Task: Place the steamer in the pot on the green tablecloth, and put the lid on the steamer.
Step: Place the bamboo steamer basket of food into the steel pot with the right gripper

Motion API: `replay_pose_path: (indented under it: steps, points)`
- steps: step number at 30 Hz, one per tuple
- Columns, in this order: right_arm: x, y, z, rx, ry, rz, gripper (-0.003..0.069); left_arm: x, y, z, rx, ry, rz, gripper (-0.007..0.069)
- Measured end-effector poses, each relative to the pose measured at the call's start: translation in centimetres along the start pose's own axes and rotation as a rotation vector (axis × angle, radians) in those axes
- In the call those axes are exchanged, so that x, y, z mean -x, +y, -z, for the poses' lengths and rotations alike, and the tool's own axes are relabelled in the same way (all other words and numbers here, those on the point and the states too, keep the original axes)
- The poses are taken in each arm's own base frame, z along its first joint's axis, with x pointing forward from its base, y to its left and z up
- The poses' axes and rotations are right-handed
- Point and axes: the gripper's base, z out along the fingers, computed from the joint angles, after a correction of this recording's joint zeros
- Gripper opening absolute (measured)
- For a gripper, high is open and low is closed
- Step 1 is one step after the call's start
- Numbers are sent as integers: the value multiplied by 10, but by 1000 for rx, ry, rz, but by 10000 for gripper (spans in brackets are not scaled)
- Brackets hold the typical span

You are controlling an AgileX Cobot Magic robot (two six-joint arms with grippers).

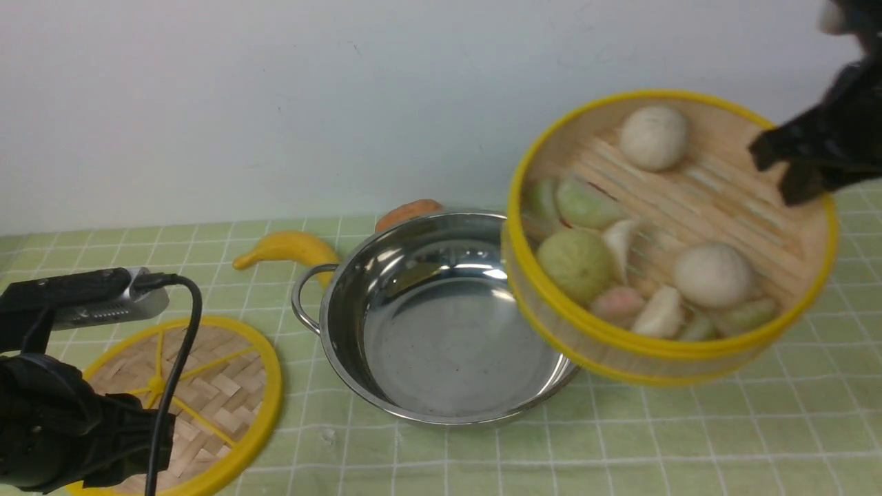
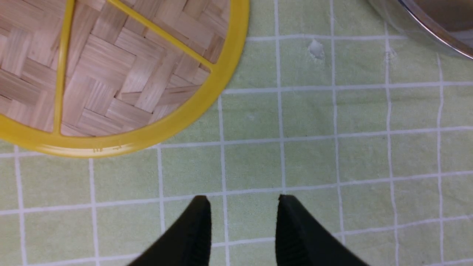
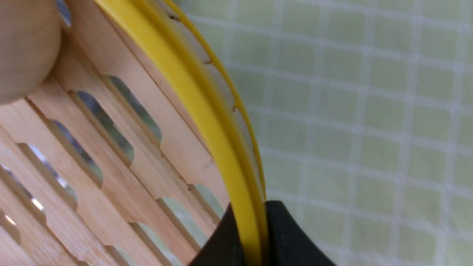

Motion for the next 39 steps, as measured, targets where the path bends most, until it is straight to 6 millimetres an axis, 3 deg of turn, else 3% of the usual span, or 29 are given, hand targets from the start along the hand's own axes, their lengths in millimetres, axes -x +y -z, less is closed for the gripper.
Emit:
replay_pose_path:
  steps: [3,4,5,8,12,13,14,22,33,37,39]
  points:
    - [33,41,-34,48,3,53,59,0,0,0,0,0,0,243]
    - [35,42,-32,49,-7,51,59,0,0,0,0,0,0,243]
    - [47,60,-52,66,3,72,59,0,0,0,0,0,0,243]
    - [61,85,-78,89,-4,104,59,0,0,0,0,0,0,243]
    - [63,109,-116,97,34,140,59,0,0,0,0,0,0,243]
    - [63,110,-117,98,36,141,59,0,0,0,0,0,0,243]
    - [59,116,-134,95,68,151,59,0,0,0,0,0,0,243]
    - [43,118,-195,59,194,161,59,0,0,0,0,0,0,243]
    - [40,121,-207,86,218,131,85,4,1,0,12,-44,-1,243]
    - [40,123,-207,107,219,119,191,10,4,1,49,-108,7,243]
    - [41,123,-206,112,216,117,304,18,8,7,99,-150,29,243]
